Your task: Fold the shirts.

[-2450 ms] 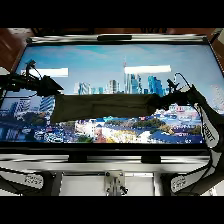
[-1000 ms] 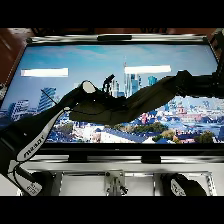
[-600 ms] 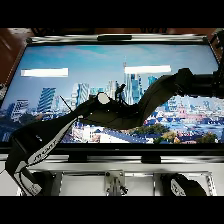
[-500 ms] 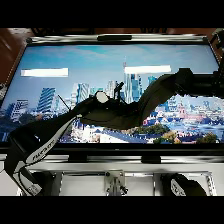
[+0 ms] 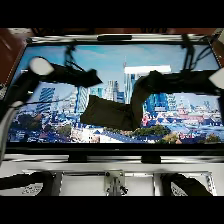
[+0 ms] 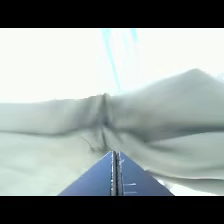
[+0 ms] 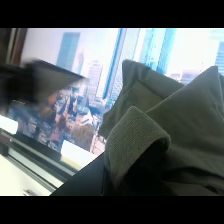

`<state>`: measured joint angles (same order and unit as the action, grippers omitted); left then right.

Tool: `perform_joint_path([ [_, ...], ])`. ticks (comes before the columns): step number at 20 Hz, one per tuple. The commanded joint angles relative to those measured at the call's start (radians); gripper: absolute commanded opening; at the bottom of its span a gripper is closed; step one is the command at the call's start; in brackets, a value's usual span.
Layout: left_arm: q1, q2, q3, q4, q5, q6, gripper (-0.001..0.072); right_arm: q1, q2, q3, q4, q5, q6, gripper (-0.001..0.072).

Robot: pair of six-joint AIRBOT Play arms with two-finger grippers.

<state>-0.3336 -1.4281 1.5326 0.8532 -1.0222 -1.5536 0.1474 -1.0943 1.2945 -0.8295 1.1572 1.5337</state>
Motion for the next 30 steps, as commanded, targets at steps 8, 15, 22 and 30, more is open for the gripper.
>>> perform_joint_path([
  [8, 0.505, 0.472, 0.001, 0.049, -0.103, -0.008, 0.0025, 0.425, -0.405, 0.001, 0.092, -0.410, -0.031, 0.0063],
  [15, 0.539, 0.472, -0.008, 0.056, -0.173, -0.003, 0.0026, 0.484, -0.543, 0.001, 0.287, -0.594, -0.044, 0.0472],
  [22, 0.539, 0.465, -0.009, 0.056, -0.173, 0.016, 0.0026, 0.349, -0.430, 0.001, 0.074, -0.360, -0.055, 0.0474],
  [30, 0.539, 0.461, -0.009, 0.056, -0.173, 0.020, 0.0026, -0.113, -0.342, -0.117, -0.309, 0.207, 0.022, 0.0628],
])
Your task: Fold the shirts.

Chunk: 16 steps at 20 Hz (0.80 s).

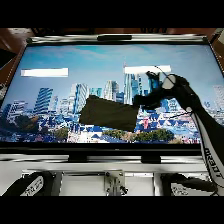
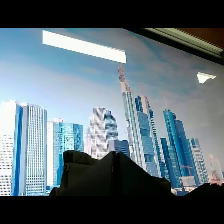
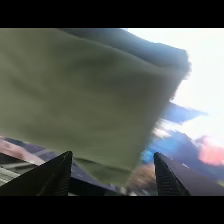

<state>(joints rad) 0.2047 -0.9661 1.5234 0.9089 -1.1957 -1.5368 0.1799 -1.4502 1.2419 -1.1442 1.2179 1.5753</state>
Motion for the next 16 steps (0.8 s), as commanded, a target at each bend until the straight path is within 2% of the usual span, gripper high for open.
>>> perform_joint_path([
  [1, 0.000, -0.001, 0.000, 0.000, 0.000, 0.003, 0.0026, -0.172, 0.014, -0.108, 0.083, 0.113, -0.050, 0.0629],
  [5, 0.001, -0.001, 0.000, 0.001, 0.001, 0.003, 0.0026, -0.166, -0.005, -0.222, 0.237, -0.045, -0.137, 0.0629],
  [10, 0.001, -0.001, 0.000, 0.001, 0.001, 0.002, 0.0026, -0.103, -0.148, -0.228, 0.452, -0.063, -0.291, 0.0629],
  [14, 0.001, 0.000, 0.000, 0.000, 0.001, 0.002, 0.0026, -0.046, -0.242, -0.221, 0.536, -0.083, -0.297, 0.0627],
  [15, 0.001, 0.000, 0.000, 0.000, 0.001, 0.002, 0.0026, -0.046, -0.251, -0.215, 0.549, -0.084, -0.303, 0.0565],
  [16, 0.001, 0.000, 0.000, 0.000, 0.001, 0.002, 0.0026, -0.046, -0.252, -0.201, 0.542, -0.089, -0.312, 0.0316],
])
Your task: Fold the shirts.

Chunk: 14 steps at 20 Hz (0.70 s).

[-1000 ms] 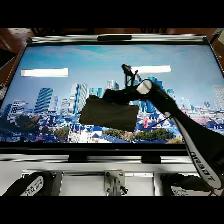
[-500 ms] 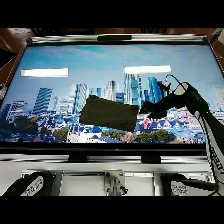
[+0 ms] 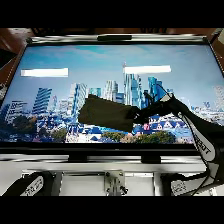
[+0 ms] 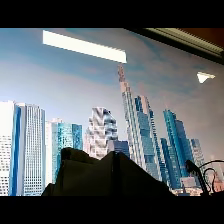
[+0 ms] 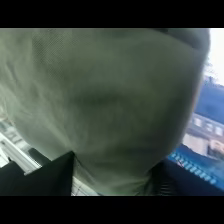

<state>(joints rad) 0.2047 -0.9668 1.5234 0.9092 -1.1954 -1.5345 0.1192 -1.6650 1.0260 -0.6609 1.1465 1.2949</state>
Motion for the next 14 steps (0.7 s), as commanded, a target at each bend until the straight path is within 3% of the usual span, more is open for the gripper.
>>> perform_joint_path([
  [1, 0.001, 0.000, 0.000, -0.001, 0.000, -0.001, 0.0026, 0.008, -0.037, 0.040, 0.050, -0.022, -0.044, 0.0124],
  [2, 0.001, 0.000, 0.000, -0.001, 0.000, -0.001, 0.0026, 0.000, -0.037, 0.077, 0.051, -0.024, -0.084, 0.0064],
  [4, 0.000, 0.000, 0.000, -0.001, 0.000, -0.001, 0.0026, -0.024, -0.037, 0.179, 0.049, -0.030, -0.146, 0.0063],
  [6, 0.001, 0.000, 0.000, -0.001, 0.000, -0.001, 0.0026, -0.069, -0.037, 0.295, 0.035, -0.070, -0.144, 0.0063],
  [11, 0.000, 0.000, 0.000, -0.001, 0.000, -0.001, 0.0026, -0.266, -0.037, 0.533, -0.143, -0.199, -0.035, 0.0063],
  [14, 0.000, 0.000, 0.000, -0.001, -0.001, -0.003, 0.0026, -0.435, -0.037, 0.612, -0.295, -0.201, 0.082, 0.0063],
])
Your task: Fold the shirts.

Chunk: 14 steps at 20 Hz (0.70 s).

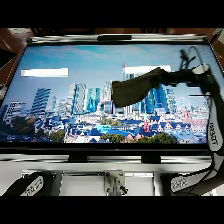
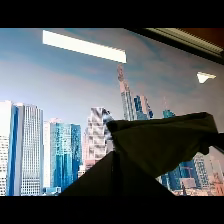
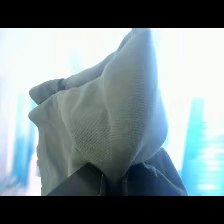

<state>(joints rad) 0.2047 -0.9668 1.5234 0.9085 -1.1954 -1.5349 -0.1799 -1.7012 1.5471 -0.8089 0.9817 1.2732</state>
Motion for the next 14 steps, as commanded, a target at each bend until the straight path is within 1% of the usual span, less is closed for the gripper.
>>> perform_joint_path([
  [1, 0.000, 0.000, 0.000, 0.000, -0.001, -0.008, 0.0026, -0.196, -0.001, 0.108, -0.183, -0.019, 0.143, 0.0063],
  [3, 0.000, 0.000, 0.000, 0.000, -0.002, -0.007, 0.0026, -0.322, 0.004, 0.126, -0.230, 0.042, 0.186, 0.0063],
  [5, 0.001, 0.000, 0.000, 0.001, -0.002, -0.007, 0.0026, -0.439, 0.014, 0.126, -0.293, 0.136, 0.205, 0.0063],
  [7, 0.000, 0.000, 0.000, 0.000, -0.005, -0.007, 0.0026, -0.542, 0.027, 0.125, -0.415, 0.269, 0.217, 0.0063],
  [9, 0.000, 0.000, 0.000, 0.000, -0.014, -0.007, 0.0026, -0.622, 0.041, 0.125, -0.552, 0.389, 0.275, 0.0063],
  [10, 0.000, 0.000, 0.000, 0.000, -0.014, -0.007, 0.0026, -0.656, 0.050, 0.119, -0.594, 0.437, 0.304, 0.0062],
  [12, 0.000, 0.000, 0.000, 0.000, -0.014, -0.007, 0.0026, -0.700, 0.084, 0.055, -0.607, 0.477, 0.320, 0.0062],
  [14, 0.000, 0.001, 0.000, 0.000, -0.015, -0.007, 0.0026, -0.710, 0.140, -0.064, -0.647, 0.477, 0.360, 0.0062],
])
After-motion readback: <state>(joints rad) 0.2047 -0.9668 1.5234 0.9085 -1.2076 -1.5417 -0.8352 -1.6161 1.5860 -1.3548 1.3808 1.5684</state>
